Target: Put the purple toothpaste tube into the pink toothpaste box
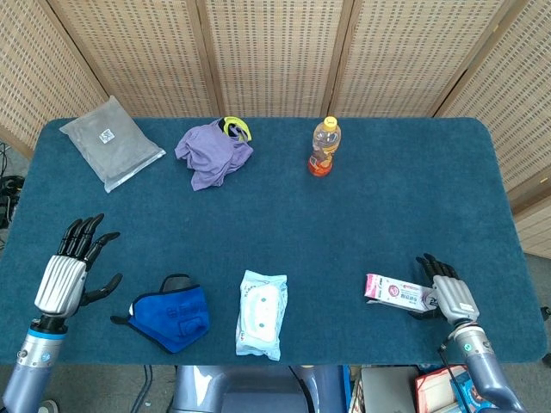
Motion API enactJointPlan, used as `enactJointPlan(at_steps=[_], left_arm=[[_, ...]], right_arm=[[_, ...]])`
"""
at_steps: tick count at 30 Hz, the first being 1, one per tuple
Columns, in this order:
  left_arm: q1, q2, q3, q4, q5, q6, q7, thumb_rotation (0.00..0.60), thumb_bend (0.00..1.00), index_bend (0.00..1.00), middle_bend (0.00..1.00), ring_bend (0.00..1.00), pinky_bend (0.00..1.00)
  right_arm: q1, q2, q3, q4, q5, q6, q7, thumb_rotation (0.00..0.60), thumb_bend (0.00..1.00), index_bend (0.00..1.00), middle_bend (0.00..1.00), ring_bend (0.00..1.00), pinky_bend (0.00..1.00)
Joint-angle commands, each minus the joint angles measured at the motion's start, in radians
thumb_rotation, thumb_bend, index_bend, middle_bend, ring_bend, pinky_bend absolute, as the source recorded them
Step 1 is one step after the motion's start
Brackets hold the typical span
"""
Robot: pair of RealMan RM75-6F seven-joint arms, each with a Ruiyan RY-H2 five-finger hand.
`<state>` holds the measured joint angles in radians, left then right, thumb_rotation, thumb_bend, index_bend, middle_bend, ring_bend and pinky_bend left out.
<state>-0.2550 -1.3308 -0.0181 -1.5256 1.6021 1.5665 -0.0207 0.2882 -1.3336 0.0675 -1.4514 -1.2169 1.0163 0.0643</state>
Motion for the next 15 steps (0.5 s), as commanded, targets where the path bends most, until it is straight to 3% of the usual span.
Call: enactJointPlan(at_steps=[1,9,15], left_arm=[[0.009,0.014,0.000,-0.010,-0.004,0.003,0.011,0.600,0.29,0.19,0.00,0.00,0.00],[0.043,0.093,0.024,-0.070,-0.065,-0.047,0.095,0.600,0.29,0.06,0.00,0.00,0.00],[0.085,0.110,0.024,-0.054,-0.105,-0.031,0.094,0.600,0.29,0.02,0.00,0.00,0.00]], right_arm=[[-0.029,-0.009,0.006,0.010,-0.082,0.120,0.011,0.600,0.09,0.00,0.00,0.00,0.00],[-0.112,0.015,-0.026,0.015,-0.227,0.374,-0.112,0.600,0.09,0.00,0.00,0.00,0.00],[-0.162,0.034,-0.037,0.018,-0.268,0.473,-0.131,0.600,0.09,0.00,0.00,0.00,0.00]])
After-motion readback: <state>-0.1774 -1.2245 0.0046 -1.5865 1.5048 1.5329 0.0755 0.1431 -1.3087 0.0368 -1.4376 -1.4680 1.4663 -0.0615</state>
